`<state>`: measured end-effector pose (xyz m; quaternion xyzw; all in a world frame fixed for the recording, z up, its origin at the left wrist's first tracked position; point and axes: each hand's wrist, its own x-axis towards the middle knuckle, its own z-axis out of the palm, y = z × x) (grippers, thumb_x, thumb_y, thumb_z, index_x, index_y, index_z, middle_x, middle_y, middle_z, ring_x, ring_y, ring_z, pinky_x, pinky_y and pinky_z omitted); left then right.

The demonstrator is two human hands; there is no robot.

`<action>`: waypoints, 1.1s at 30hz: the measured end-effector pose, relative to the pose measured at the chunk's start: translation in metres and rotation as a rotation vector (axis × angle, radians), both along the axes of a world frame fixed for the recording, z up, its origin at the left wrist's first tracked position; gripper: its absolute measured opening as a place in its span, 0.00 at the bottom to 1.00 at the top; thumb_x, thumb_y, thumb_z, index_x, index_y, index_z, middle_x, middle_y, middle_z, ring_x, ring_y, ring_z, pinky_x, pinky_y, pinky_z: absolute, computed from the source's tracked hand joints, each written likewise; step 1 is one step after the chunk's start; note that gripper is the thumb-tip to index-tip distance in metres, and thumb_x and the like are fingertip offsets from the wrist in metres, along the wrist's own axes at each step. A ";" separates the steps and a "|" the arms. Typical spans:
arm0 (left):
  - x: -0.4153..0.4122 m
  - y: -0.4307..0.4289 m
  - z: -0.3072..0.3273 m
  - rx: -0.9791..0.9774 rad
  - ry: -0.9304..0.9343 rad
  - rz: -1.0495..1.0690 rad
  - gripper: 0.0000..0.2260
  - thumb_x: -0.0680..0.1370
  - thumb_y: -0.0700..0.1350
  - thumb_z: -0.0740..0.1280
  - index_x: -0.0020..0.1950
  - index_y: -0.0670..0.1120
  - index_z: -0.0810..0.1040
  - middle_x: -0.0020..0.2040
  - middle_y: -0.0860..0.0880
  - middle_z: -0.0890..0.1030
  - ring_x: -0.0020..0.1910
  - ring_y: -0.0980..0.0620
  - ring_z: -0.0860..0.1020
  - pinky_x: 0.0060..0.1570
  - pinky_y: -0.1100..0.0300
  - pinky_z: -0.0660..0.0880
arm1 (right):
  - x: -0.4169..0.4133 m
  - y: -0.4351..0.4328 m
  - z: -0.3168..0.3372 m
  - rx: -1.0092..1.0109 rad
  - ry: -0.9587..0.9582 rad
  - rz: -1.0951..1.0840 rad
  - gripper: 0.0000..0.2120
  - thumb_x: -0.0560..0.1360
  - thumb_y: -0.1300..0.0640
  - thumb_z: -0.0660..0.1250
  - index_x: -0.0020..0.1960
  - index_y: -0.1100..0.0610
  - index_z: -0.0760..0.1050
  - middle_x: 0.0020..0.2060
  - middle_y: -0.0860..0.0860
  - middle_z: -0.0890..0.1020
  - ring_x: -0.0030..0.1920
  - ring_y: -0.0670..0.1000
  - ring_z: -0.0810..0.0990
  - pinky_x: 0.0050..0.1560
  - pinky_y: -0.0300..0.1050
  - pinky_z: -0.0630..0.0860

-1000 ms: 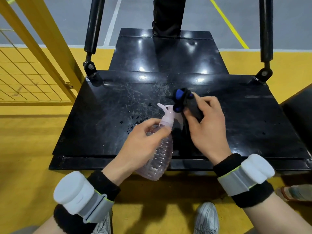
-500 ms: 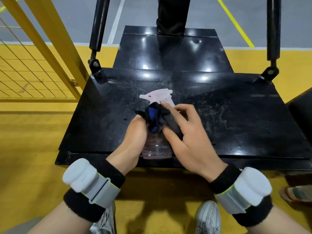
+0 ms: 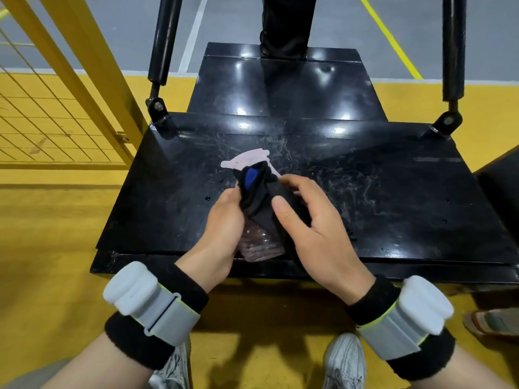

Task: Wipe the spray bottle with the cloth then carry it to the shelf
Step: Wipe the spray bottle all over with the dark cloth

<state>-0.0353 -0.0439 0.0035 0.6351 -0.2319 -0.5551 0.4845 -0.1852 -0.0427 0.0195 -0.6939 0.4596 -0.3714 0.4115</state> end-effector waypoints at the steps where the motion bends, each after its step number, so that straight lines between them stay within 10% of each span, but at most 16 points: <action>1: 0.002 0.000 -0.001 0.011 0.039 0.012 0.12 0.82 0.49 0.62 0.52 0.46 0.83 0.45 0.45 0.89 0.45 0.45 0.87 0.47 0.49 0.83 | 0.000 0.000 0.001 -0.064 0.029 0.013 0.16 0.81 0.48 0.64 0.68 0.49 0.76 0.61 0.42 0.80 0.64 0.45 0.76 0.66 0.44 0.72; 5: 0.005 0.002 -0.003 -0.009 0.064 0.031 0.11 0.83 0.44 0.61 0.50 0.48 0.83 0.41 0.46 0.88 0.37 0.51 0.86 0.38 0.57 0.82 | 0.005 0.001 -0.009 -0.249 0.108 -0.007 0.16 0.81 0.55 0.68 0.68 0.52 0.80 0.62 0.46 0.81 0.65 0.47 0.77 0.69 0.40 0.70; 11: -0.006 0.009 -0.002 -0.067 -0.010 -0.068 0.14 0.78 0.63 0.62 0.43 0.60 0.84 0.45 0.54 0.88 0.46 0.53 0.87 0.50 0.49 0.82 | 0.003 -0.012 -0.014 0.157 -0.078 -0.145 0.15 0.85 0.52 0.63 0.69 0.46 0.79 0.59 0.44 0.84 0.62 0.42 0.81 0.69 0.50 0.76; 19: 0.003 0.008 0.005 0.005 0.211 0.114 0.24 0.83 0.45 0.61 0.32 0.49 0.88 0.34 0.47 0.87 0.32 0.52 0.85 0.31 0.61 0.82 | 0.002 0.002 -0.008 -0.296 0.104 0.050 0.17 0.80 0.56 0.69 0.68 0.50 0.80 0.64 0.45 0.81 0.67 0.49 0.75 0.72 0.41 0.68; 26: -0.004 0.010 0.006 0.005 0.175 -0.022 0.13 0.82 0.56 0.65 0.54 0.49 0.85 0.45 0.48 0.89 0.42 0.48 0.88 0.35 0.56 0.83 | 0.006 -0.007 -0.009 0.365 -0.471 -0.087 0.14 0.84 0.58 0.64 0.62 0.43 0.83 0.57 0.45 0.88 0.59 0.44 0.85 0.56 0.38 0.81; 33: 0.003 0.009 0.005 0.030 0.357 0.097 0.19 0.83 0.48 0.62 0.38 0.45 0.87 0.39 0.44 0.87 0.35 0.48 0.86 0.35 0.58 0.82 | 0.005 0.004 -0.011 -0.193 -0.019 0.041 0.16 0.79 0.57 0.69 0.65 0.46 0.81 0.62 0.42 0.82 0.67 0.45 0.76 0.72 0.43 0.69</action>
